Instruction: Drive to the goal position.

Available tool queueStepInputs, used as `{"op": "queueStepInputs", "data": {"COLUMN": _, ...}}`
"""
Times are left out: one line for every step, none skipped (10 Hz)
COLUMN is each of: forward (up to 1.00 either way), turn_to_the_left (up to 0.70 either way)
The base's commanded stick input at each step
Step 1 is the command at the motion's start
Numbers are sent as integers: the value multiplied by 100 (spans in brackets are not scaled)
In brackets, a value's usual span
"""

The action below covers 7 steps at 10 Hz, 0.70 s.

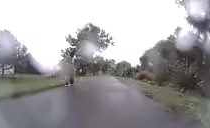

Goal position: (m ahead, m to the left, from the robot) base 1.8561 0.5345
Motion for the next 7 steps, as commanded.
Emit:
{"op": "queueStepInputs", "data": {"forward": 85, "turn_to_the_left": 0}}
{"op": "queueStepInputs", "data": {"forward": 85, "turn_to_the_left": 0}}
{"op": "queueStepInputs", "data": {"forward": 85, "turn_to_the_left": 0}}
{"op": "queueStepInputs", "data": {"forward": 85, "turn_to_the_left": 0}}
{"op": "queueStepInputs", "data": {"forward": 85, "turn_to_the_left": 0}}
{"op": "queueStepInputs", "data": {"forward": 85, "turn_to_the_left": 0}}
{"op": "queueStepInputs", "data": {"forward": 85, "turn_to_the_left": 0}}
